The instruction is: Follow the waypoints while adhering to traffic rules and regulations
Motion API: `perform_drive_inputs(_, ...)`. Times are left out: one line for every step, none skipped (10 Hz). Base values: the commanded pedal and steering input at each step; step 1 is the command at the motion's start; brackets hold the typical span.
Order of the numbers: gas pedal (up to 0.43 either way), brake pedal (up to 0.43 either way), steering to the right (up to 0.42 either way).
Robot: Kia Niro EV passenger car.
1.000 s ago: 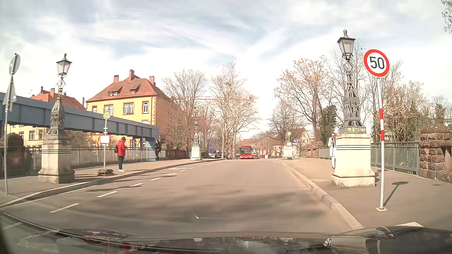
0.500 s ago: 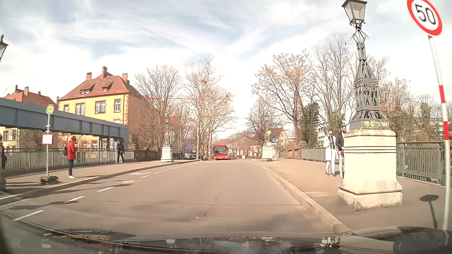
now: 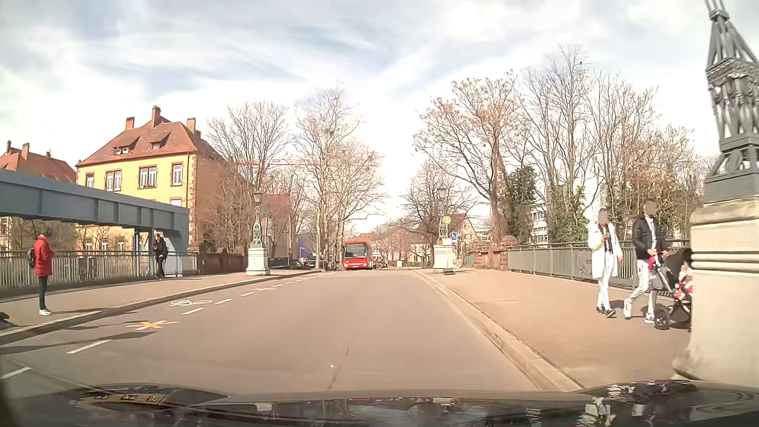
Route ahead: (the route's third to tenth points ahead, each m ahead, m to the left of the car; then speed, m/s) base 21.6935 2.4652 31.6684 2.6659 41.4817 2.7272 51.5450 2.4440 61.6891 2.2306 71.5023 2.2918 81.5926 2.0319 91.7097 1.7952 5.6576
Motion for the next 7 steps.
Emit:
perform_drive_inputs(0.220, 0.000, 0.011)
perform_drive_inputs(0.220, 0.000, 0.010)
perform_drive_inputs(0.240, 0.000, 0.007)
perform_drive_inputs(0.240, 0.000, 0.006)
perform_drive_inputs(0.248, 0.000, 0.006)
perform_drive_inputs(0.248, 0.000, 0.006)
perform_drive_inputs(0.248, 0.000, 0.006)
